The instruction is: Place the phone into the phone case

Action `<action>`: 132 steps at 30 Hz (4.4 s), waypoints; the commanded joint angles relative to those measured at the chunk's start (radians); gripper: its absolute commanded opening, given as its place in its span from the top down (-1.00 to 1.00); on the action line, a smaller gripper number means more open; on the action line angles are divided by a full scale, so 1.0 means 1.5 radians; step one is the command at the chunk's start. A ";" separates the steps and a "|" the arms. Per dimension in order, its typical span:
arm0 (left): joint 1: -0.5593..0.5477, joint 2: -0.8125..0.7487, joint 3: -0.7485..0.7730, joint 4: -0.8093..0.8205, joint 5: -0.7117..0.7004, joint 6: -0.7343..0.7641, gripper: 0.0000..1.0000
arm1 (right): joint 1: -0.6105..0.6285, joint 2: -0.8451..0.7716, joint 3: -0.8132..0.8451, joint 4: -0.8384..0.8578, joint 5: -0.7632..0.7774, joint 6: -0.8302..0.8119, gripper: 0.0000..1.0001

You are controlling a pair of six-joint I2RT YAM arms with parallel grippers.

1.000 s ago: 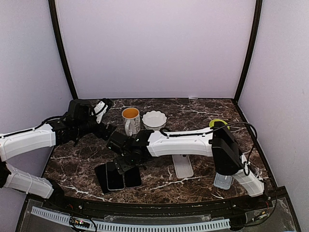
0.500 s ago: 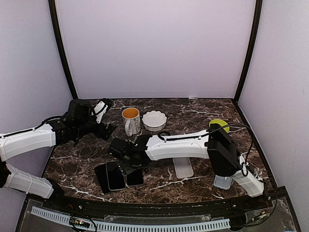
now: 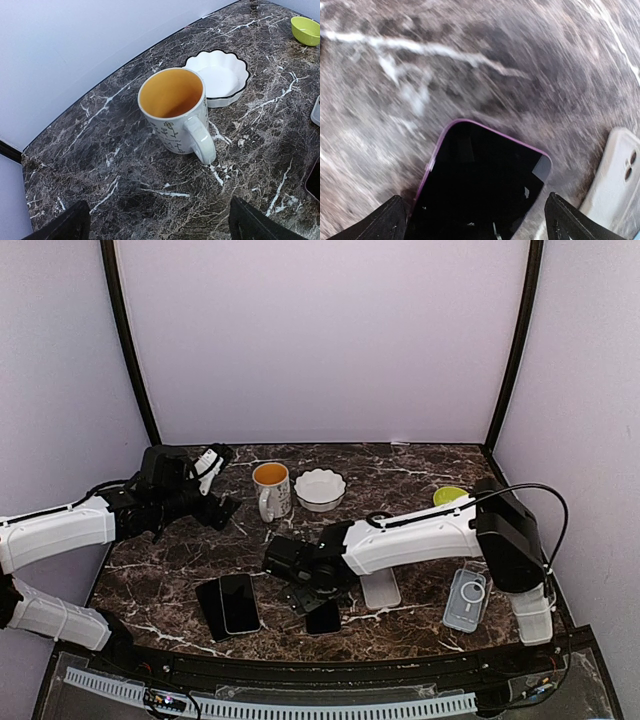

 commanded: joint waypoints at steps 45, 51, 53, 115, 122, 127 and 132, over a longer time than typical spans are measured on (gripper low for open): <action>-0.002 -0.005 0.009 -0.003 0.023 0.002 -0.97 | -0.027 -0.053 -0.006 -0.067 -0.158 0.035 0.03; -0.002 -0.004 0.008 -0.002 0.021 0.003 -0.97 | -0.027 -0.116 -0.029 -0.003 -0.127 0.041 0.08; -0.002 -0.004 0.008 -0.002 0.021 0.003 -0.97 | -0.029 -0.140 -0.047 0.024 -0.099 0.038 0.10; -0.284 0.258 0.196 0.017 -0.022 -0.394 -0.90 | -0.124 -0.278 -0.401 0.215 0.049 0.075 0.94; -0.284 0.244 0.189 0.017 -0.053 -0.370 -0.90 | -0.116 -0.252 -0.412 0.207 0.034 0.097 0.83; -0.284 0.241 0.186 0.015 -0.061 -0.361 -0.90 | -0.116 -0.263 -0.404 0.193 0.045 0.100 -0.08; -0.284 0.239 0.185 0.015 -0.064 -0.359 -0.90 | -0.116 -0.263 -0.376 0.159 0.065 0.094 -0.81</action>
